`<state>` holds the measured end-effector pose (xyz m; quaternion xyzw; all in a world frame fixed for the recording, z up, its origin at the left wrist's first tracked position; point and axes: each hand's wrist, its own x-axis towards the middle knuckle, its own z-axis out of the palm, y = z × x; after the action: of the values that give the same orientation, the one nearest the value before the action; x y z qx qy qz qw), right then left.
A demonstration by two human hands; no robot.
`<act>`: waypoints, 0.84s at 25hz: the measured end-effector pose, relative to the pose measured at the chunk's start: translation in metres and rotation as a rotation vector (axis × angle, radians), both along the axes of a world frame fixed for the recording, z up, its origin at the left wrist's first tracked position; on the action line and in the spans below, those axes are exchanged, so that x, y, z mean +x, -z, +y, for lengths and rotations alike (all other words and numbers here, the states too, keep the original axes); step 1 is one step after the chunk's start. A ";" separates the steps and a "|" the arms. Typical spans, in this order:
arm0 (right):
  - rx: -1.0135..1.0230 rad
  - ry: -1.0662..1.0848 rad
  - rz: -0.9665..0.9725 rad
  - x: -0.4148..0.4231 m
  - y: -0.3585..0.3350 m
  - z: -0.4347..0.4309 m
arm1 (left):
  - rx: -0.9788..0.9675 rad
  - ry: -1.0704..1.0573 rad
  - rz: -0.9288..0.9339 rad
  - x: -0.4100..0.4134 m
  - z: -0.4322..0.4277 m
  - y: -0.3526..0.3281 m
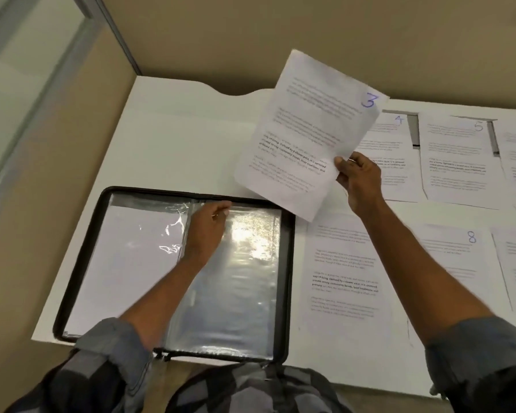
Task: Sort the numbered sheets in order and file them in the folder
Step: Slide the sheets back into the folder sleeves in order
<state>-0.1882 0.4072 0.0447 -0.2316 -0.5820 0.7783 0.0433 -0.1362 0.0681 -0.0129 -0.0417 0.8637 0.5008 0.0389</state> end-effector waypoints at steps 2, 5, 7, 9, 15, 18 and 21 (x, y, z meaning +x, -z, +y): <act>-0.053 0.050 -0.011 0.006 -0.003 -0.010 | -0.238 0.155 0.010 0.016 -0.020 0.025; -0.108 0.095 -0.008 0.014 -0.005 -0.028 | -0.461 0.321 0.180 0.026 -0.035 0.050; -0.133 0.121 -0.010 0.016 -0.003 -0.041 | -0.497 0.372 0.174 0.024 -0.034 0.046; -0.156 0.140 -0.021 0.019 0.000 -0.056 | -0.486 0.343 0.040 0.018 -0.032 0.026; -0.197 0.186 -0.042 0.018 0.007 -0.096 | -0.868 0.613 0.205 -0.013 -0.046 0.024; -0.189 0.178 -0.038 0.008 0.008 -0.111 | -0.754 0.652 0.199 -0.021 -0.052 0.022; -0.150 0.151 -0.043 -0.007 0.008 -0.126 | -0.599 0.672 0.155 -0.029 -0.054 0.022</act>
<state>-0.1955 0.2815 0.0366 -0.2940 -0.5035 0.8092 0.0719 -0.1652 0.0140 -0.0349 0.2690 0.9365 0.1901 0.1207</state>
